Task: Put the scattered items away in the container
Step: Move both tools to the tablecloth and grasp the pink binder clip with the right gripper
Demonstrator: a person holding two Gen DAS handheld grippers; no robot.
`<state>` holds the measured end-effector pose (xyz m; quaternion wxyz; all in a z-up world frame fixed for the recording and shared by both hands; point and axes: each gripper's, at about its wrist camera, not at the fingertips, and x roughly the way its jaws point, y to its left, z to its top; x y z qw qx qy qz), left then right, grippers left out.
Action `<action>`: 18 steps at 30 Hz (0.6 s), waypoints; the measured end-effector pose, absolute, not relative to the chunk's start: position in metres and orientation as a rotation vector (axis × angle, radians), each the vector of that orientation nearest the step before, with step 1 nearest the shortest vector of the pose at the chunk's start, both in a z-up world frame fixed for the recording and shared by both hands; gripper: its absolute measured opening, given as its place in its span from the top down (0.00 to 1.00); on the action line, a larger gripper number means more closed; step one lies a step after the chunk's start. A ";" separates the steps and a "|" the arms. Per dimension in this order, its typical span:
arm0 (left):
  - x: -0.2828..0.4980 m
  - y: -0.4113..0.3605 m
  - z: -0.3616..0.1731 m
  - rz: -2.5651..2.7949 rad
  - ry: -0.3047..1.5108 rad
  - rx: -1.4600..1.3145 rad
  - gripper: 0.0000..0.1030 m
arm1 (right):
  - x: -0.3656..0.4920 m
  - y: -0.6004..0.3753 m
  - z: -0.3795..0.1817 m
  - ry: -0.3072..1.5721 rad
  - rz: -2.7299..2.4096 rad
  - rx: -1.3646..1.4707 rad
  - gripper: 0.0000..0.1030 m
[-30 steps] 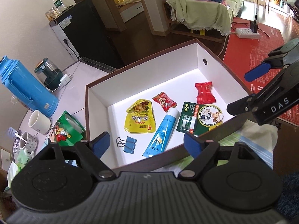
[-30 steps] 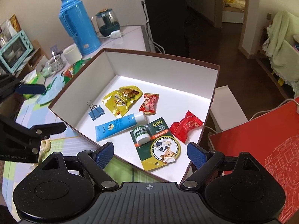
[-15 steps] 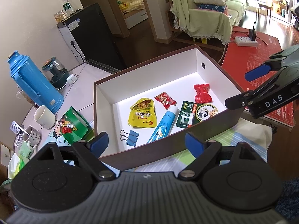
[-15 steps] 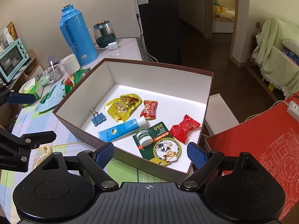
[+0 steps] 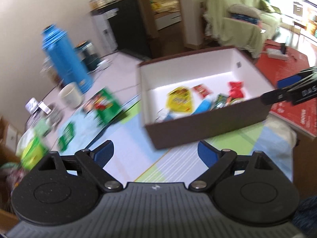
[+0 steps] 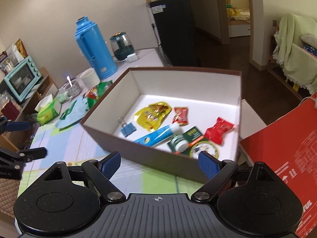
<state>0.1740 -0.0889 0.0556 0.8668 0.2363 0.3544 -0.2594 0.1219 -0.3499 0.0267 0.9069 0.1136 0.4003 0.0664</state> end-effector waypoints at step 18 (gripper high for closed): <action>0.120 0.083 -0.024 -0.324 1.007 0.186 0.10 | 0.119 -0.227 -0.030 1.011 0.415 0.158 0.15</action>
